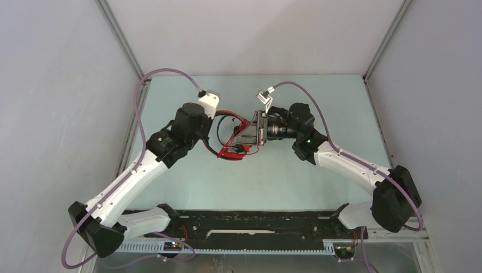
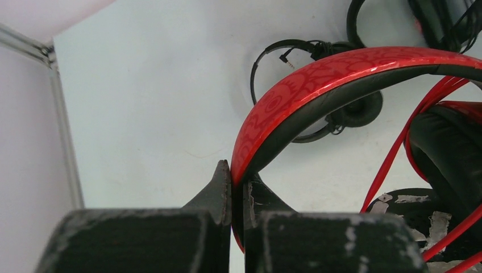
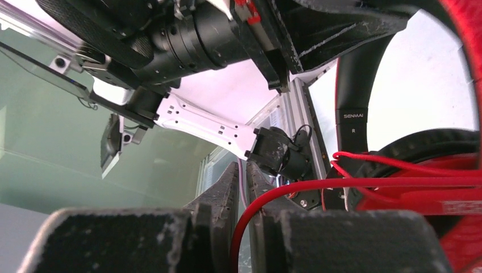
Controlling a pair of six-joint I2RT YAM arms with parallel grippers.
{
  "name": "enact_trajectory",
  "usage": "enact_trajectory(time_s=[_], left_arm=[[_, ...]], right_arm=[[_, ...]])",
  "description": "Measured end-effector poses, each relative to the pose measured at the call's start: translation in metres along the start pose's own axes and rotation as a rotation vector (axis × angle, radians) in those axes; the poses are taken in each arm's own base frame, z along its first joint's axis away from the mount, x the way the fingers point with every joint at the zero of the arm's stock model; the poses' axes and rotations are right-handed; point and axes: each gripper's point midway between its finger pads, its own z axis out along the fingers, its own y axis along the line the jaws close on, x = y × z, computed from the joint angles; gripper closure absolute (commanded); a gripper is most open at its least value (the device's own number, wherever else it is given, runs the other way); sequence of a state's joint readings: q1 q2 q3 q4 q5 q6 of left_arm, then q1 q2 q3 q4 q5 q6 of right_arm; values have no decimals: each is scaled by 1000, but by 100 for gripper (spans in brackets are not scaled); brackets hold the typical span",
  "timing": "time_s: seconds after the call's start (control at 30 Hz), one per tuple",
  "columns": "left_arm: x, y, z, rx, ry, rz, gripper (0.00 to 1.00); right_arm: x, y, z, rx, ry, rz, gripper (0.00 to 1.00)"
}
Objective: Wrap the headphones
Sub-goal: Wrap the headphones cable around the headphones.
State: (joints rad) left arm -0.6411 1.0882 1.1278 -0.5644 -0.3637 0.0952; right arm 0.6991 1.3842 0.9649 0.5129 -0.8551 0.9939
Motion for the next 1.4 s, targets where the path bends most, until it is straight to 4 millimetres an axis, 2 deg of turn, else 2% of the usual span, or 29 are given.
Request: enact_trajectory(time_s=[0.33, 0.6, 1.03, 1.13, 1.4], left_arm=[[-1, -3, 2, -53, 19, -268, 100], [-2, 2, 2, -108, 11, -387, 100], [-6, -4, 3, -106, -3, -549, 100], [-7, -3, 3, -105, -4, -575, 100], [-15, 3, -5, -67, -34, -684, 100]], right_arm=[[26, -8, 13, 102, 31, -50, 87], [41, -9, 23, 157, 35, -123, 85], [61, -29, 29, 303, 44, -261, 79], [59, -30, 27, 319, 25, -297, 80], [65, -38, 6, 342, -30, -386, 78]])
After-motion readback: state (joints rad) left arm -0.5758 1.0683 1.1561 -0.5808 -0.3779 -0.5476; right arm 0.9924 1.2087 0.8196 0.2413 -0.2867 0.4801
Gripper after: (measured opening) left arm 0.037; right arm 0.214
